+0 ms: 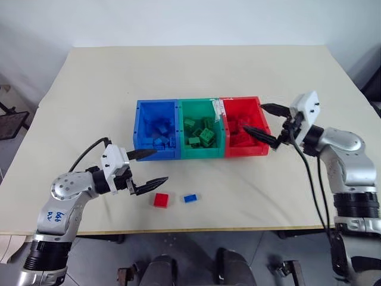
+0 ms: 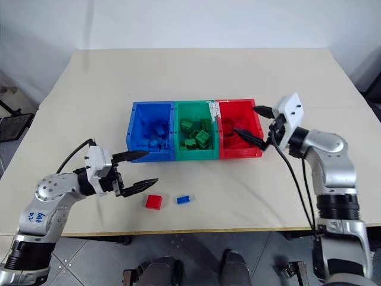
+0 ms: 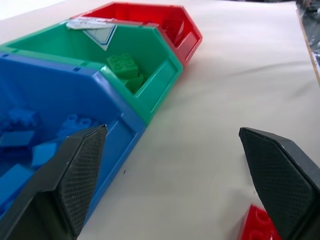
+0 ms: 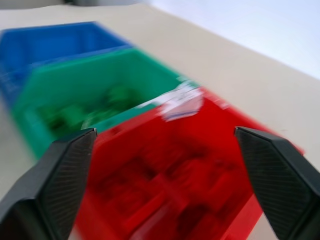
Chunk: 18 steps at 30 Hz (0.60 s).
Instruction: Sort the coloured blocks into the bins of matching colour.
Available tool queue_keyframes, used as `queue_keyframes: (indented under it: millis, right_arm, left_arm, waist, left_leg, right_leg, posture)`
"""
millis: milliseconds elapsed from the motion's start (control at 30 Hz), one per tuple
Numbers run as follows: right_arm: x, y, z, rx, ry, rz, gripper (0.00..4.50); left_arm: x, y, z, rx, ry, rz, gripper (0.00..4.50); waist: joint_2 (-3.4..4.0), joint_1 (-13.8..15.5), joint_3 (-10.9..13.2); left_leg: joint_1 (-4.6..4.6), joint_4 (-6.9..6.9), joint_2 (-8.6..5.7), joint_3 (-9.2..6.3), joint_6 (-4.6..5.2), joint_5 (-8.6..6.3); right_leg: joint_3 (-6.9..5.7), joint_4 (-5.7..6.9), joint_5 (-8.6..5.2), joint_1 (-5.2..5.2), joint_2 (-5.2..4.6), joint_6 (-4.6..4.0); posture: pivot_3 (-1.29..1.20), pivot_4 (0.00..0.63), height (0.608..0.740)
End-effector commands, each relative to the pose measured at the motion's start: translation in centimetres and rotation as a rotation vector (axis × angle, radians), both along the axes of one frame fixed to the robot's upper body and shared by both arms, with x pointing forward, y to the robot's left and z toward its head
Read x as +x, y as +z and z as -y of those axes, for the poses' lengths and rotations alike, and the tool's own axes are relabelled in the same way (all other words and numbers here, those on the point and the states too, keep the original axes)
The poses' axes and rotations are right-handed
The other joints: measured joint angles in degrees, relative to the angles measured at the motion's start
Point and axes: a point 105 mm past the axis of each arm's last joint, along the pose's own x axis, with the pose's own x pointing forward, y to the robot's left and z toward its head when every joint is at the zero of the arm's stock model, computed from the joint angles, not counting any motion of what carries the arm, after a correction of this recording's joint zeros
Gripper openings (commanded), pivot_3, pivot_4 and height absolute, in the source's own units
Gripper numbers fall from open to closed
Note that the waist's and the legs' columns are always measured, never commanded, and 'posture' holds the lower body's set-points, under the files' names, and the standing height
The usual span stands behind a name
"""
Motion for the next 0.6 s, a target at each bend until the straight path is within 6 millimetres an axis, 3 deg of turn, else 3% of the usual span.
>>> queue_keyframes:
  millis: [33, 233, 300, 400, 500, 600]
  right_arm:
    - [-3.7, -0.7, -0.3, -0.079, 0.156, -0.012, 4.47]
    - [-7.3, -3.9, 1.2, -0.196, 0.260, -0.063, 4.47]
    - [-7.8, -4.1, 1.5, -0.187, 0.248, -0.078, 4.47]
    - [-8.1, -4.1, 1.9, -0.166, 0.217, -0.100, 4.47]
    - [-8.1, -4.1, 2.2, -0.173, 0.187, -0.098, 4.47]
    - [-8.4, -4.1, 2.2, -0.168, 0.166, -0.101, 4.47]
  left_arm:
    - [-0.6, 0.4, -2.0, 0.045, -0.008, -0.009, 4.50]
    - [-0.7, -0.8, -6.1, 0.185, 0.019, -0.050, 4.50]
    - [-1.2, -1.4, -6.5, 0.237, -0.019, -0.073, 4.50]
    - [-2.1, -0.8, -4.8, 0.234, -0.112, -0.121, 4.50]
    - [-2.9, -0.8, -1.8, 0.279, -0.184, -0.162, 4.50]
    - [-2.4, -0.4, 1.9, 0.259, -0.147, -0.197, 4.50]
  waist:
    - [0.00, -0.04, 0.00]
    - [0.00, -0.03, 0.00]
    - [0.00, -0.08, 0.00]
    - [-0.02, 0.00, 0.01]
    - [-0.02, 0.50, 0.01]
    - [-0.03, 1.33, 0.02]
  left_leg:
    - [0.00, 0.00, 0.00, 0.00, 0.00, 0.00]
    - [0.06, 0.03, -0.01, 0.09, 0.02, -0.01]
    - [0.07, 0.02, -0.01, 0.10, 0.02, -0.01]
    - [0.07, 0.03, 0.00, 0.14, 0.05, -0.03]
    - [0.07, 0.07, 0.00, 0.12, 0.06, -0.03]
    - [0.07, 0.10, 0.00, 0.12, 0.07, -0.04]
  right_leg:
    - [0.00, 0.01, 0.00, 0.00, 0.00, 0.00]
    - [0.05, -0.01, 0.00, 0.04, 0.00, 0.00]
    - [0.05, -0.02, 0.00, 0.04, 0.00, 0.00]
    - [0.05, -0.02, 0.00, 0.04, 0.00, 0.00]
    - [0.07, -0.02, 0.00, 0.08, -0.01, 0.00]
    - [0.10, -0.01, 0.00, 0.09, -0.01, 0.00]
  posture:
    - [0.00, 0.150, 0.740]
    - [0.00, 0.150, 0.740]
    - [0.00, 0.150, 0.740]
    - [0.00, 0.150, 0.740]
    - [0.00, 0.150, 0.740]
    - [0.00, 0.150, 0.740]
